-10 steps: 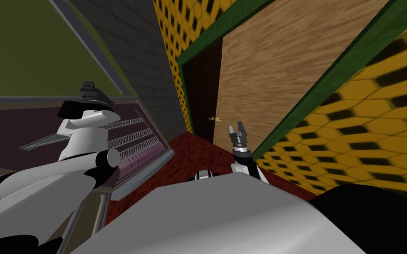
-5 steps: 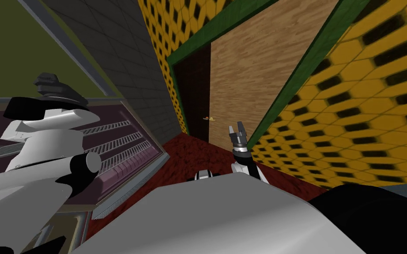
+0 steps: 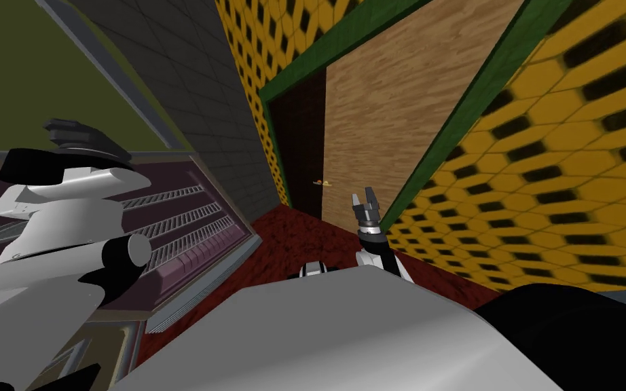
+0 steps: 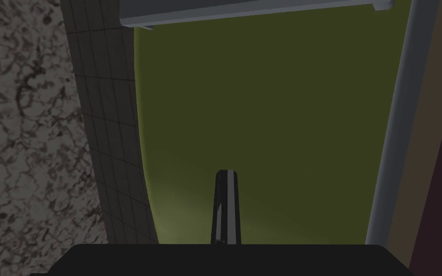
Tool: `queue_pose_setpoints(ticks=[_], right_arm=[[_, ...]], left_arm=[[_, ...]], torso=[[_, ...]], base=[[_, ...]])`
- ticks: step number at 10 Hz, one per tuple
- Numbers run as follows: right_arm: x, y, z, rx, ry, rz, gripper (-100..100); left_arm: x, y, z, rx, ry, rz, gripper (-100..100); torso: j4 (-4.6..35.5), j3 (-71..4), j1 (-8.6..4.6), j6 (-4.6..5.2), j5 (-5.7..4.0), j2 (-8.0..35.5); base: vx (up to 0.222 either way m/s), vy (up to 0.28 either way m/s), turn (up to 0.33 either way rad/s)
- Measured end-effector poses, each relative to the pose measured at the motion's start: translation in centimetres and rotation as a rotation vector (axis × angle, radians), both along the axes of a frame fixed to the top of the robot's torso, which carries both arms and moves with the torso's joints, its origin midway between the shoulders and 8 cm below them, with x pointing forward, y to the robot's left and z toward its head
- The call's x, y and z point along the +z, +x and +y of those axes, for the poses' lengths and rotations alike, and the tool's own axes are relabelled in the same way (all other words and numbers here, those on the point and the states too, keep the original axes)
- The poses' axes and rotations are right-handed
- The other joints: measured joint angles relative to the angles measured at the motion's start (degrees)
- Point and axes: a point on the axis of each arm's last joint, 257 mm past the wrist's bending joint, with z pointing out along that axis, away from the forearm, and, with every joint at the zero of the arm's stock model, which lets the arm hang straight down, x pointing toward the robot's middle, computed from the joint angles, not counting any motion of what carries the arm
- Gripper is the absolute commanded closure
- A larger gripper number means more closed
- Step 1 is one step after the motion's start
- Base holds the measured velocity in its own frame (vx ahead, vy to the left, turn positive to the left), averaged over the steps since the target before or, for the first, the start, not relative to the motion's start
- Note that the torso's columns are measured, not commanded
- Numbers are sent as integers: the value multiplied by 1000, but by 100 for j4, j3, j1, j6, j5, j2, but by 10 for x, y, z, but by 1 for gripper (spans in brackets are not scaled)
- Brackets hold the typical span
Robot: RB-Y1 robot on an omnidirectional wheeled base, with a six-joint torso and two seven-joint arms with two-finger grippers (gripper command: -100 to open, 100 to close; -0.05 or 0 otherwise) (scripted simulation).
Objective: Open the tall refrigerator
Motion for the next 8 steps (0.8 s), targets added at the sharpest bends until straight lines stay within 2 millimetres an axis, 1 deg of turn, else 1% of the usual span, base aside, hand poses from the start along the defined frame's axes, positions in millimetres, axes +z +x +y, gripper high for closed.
queue_pose_setpoints(ticks=[1, 2, 3, 4, 5, 6, 7, 8], right_arm=[[0, 0, 0, 0, 0, 0, 0], [0, 0, 0, 0, 0, 0, 0], [0, 0, 0, 0, 0, 0, 0], [0, 0, 0, 0, 0, 0, 0], [0, 0, 0, 0, 0, 0, 0], [0, 0, 0, 0, 0, 0, 0], [0, 0, 0, 0, 0, 0, 0], [0, 0, 0, 0, 0, 0, 0]], left_arm=[[-1, 11, -12, -21, 2, 8, 100], [-3, 21, -25, -43, 0, 7, 100], [-4, 33, -42, -69, 3, 11, 100], [-10, 46, -55, -95, -1, 17, 100], [-8, 56, -72, -123, 1, 16, 100], [-13, 61, -85, -146, -1, 15, 100], [-10, 75, -101, -174, 5, 20, 100], [-13, 79, -112, -190, 5, 14, 100]], torso=[[4, 5, -2, -10, -2, 6], [4, 9, -15, 4, -5, 15], [9, 13, -14, -11, -6, 18], [7, 13, -14, 1, -5, 21], [10, 14, -10, -11, -5, 20], [7, 15, -10, -3, -3, 22], [9, 13, -5, -10, -5, 19], [6, 14, -11, -1, -3, 21]], base=[[56, 18, 165], [63, 18, 349], [61, 15, 169], [63, 19, 299], [57, 11, 208], [62, 20, 351], [52, 10, 194], [25, 1, -14]])
